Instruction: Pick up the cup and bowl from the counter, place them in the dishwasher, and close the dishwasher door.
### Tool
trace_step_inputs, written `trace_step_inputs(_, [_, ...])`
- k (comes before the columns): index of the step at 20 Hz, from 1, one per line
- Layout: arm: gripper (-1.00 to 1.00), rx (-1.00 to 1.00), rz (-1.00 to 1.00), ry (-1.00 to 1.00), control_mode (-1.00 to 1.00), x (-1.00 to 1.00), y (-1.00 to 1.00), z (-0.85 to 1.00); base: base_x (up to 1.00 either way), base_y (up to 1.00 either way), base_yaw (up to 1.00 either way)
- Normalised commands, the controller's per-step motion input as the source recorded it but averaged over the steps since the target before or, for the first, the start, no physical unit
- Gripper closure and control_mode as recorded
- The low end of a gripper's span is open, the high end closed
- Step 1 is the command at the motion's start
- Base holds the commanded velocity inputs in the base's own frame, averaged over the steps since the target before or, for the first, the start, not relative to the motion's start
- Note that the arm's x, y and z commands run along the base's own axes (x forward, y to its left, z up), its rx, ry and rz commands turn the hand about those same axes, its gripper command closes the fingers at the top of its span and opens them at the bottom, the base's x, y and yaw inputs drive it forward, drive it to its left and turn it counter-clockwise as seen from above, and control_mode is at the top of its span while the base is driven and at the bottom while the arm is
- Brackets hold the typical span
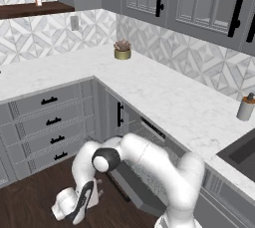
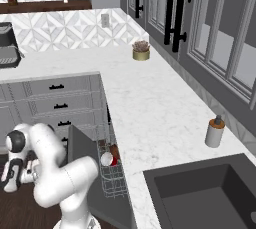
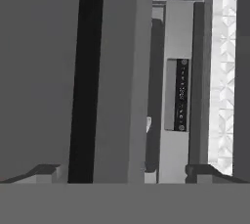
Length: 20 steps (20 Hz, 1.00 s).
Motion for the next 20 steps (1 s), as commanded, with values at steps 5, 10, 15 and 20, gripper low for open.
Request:
trace_step_inputs(5, [-1.0, -0.19, -0.1, -0.03, -1.0, 0.86, 0.0, -0.79, 0.0, 0.0, 0.0])
trace_step_inputs(10, [-1.0, -0.18, -0.12, -0.01, -1.0, 0.83, 0.0, -0.7, 0.0, 0.0, 0.0])
trace_step_inputs(15, [-1.0, -0.21, -0.16, -0.01, -1.0, 0.76, -0.06, -0.45, 0.0, 0.0, 0.0])
trace_step_inputs(20, [-1.0, -0.25, -0.22, -0.04, -1.0, 0.59, -0.26, -0.2, 0.0, 0.0, 0.0])
